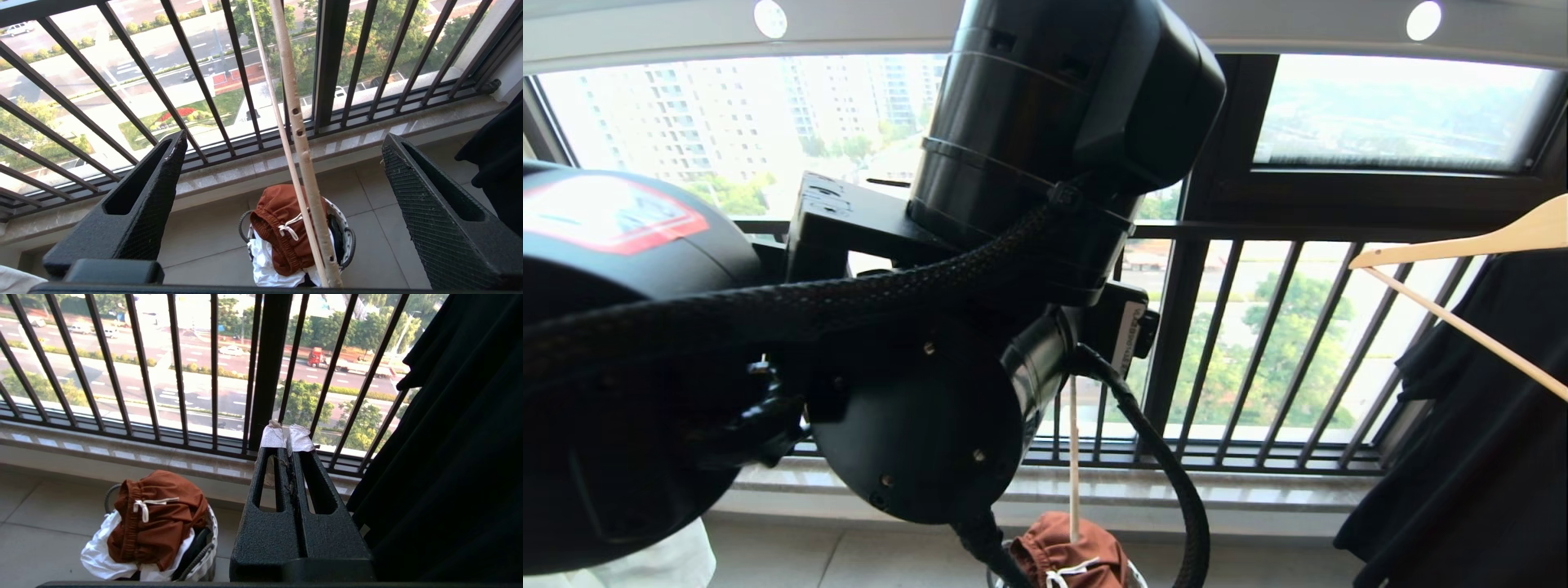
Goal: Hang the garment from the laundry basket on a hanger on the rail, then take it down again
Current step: Pick up the clothes rack on the clothesline
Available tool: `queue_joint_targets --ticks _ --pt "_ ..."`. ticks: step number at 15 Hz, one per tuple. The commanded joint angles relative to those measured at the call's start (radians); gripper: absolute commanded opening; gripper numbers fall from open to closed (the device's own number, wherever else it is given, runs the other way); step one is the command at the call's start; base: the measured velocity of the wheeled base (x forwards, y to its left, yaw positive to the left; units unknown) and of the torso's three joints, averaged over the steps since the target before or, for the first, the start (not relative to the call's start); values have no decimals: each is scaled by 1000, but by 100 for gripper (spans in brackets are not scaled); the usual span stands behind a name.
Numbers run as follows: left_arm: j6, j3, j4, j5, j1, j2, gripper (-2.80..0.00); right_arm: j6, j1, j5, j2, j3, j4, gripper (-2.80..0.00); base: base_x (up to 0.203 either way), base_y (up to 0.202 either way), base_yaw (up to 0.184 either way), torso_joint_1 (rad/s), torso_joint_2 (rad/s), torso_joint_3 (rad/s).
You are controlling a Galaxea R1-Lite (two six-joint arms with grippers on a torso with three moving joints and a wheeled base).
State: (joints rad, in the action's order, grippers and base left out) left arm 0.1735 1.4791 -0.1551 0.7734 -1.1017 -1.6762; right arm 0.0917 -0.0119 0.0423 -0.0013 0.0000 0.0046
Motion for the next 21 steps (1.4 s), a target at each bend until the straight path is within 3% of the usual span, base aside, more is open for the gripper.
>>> queue_joint_targets --ticks 1,2,10,21 --pt "2 -2 9 3 0 -10 0 2 0 1 1 0 0 -280 0 0 0 0 0 0" --pt "3 -2 9 2 0 -11 -280 0 0 1 1 0 0 -280 0 0 0 0 0 0" --pt "53 -73 18 9 0 15 -280 0 0 1 1 0 0 -280 0 0 0 0 0 0" --pt "51 -109 46 10 0 79 -280 2 0 1 1 0 0 -280 0 0 0 0 0 0"
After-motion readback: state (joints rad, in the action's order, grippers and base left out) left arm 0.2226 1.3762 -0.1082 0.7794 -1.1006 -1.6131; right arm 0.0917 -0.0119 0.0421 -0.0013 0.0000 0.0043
